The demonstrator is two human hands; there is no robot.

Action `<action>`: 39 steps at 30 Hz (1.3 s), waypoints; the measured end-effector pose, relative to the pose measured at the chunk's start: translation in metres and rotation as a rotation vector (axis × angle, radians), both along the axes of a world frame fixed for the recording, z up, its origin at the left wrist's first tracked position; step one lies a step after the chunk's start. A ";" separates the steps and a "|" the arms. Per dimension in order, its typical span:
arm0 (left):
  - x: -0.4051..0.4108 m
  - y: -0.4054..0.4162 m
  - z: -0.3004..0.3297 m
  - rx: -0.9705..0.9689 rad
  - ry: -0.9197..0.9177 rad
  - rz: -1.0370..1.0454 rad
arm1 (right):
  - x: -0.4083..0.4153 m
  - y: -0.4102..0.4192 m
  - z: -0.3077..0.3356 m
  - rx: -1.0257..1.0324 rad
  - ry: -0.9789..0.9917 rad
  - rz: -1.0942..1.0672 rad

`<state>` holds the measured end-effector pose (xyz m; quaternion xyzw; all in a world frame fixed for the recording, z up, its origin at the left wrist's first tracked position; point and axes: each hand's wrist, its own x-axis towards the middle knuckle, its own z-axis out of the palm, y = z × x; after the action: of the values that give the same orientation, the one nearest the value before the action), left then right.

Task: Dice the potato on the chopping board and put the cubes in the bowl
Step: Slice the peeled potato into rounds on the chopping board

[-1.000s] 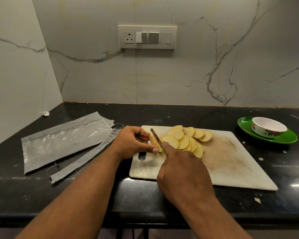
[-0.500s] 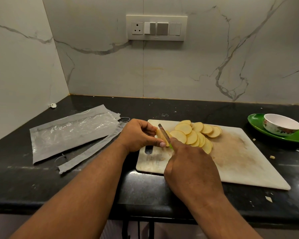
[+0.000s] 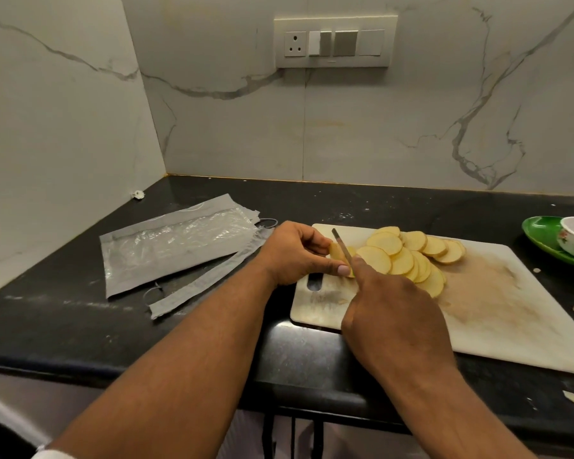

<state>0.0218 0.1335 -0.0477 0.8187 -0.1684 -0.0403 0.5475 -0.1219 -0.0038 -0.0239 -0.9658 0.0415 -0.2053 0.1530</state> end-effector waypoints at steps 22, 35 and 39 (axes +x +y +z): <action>0.004 -0.001 -0.007 0.023 -0.117 0.018 | 0.006 0.000 -0.013 0.084 0.020 0.039; 0.003 -0.003 -0.008 0.004 -0.121 0.027 | 0.008 -0.008 -0.008 0.084 0.057 0.081; 0.006 -0.003 -0.008 0.027 -0.135 0.042 | 0.008 -0.004 -0.008 0.077 0.088 0.095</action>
<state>0.0281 0.1309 -0.0560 0.8302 -0.1871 0.0244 0.5246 -0.1136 -0.0082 -0.0324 -0.9681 0.0102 -0.1533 0.1977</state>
